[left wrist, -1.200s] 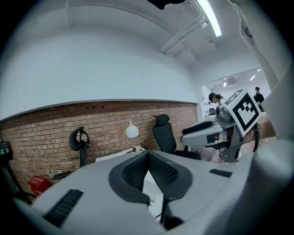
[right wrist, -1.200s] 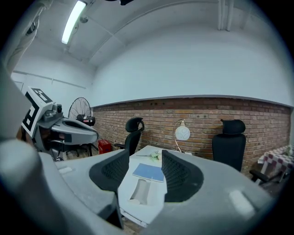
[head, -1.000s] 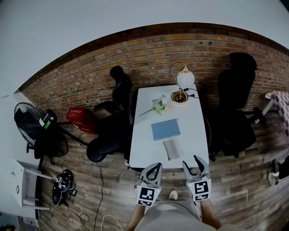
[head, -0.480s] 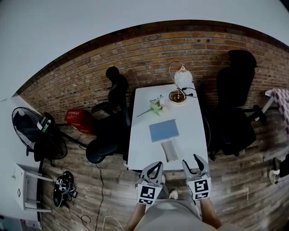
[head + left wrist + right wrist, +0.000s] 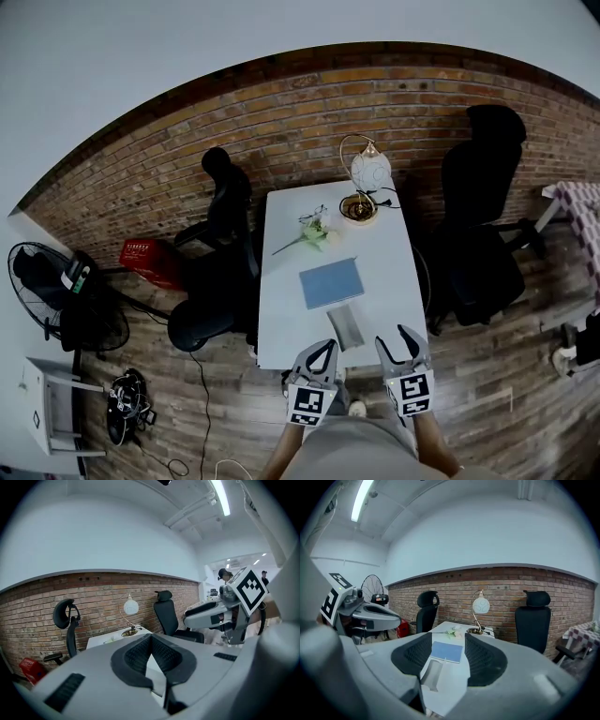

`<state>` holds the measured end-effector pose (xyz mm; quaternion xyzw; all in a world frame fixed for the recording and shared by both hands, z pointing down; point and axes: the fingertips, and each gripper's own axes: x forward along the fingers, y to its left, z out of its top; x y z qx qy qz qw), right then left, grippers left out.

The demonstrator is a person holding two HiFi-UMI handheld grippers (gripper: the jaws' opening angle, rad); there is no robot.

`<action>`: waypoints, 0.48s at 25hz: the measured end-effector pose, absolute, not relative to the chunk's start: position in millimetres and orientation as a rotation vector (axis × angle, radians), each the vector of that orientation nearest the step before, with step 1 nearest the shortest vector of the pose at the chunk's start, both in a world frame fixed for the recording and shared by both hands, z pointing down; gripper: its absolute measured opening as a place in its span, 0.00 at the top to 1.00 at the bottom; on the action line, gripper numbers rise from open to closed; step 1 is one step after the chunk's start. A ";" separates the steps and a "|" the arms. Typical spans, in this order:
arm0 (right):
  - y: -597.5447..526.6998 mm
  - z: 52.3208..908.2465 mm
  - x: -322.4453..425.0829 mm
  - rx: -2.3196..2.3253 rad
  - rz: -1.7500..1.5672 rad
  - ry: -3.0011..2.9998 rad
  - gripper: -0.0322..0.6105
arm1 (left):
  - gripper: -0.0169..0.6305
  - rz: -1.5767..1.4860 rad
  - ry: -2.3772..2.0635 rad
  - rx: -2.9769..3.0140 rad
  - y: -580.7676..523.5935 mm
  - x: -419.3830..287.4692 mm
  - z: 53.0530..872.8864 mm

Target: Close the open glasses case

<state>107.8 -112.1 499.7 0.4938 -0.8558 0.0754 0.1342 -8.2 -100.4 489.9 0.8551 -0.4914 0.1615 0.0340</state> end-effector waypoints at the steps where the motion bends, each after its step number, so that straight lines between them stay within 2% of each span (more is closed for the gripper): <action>1: -116.6 502.5 107.4 1.431 0.221 -2.477 0.61 | 0.97 0.499 -1.501 2.629 -105.2 -8.2 493.2; 12: -159.9 536.0 92.6 1.433 0.346 -2.389 0.61 | 0.97 0.621 -1.395 2.597 -150.5 -22.5 543.8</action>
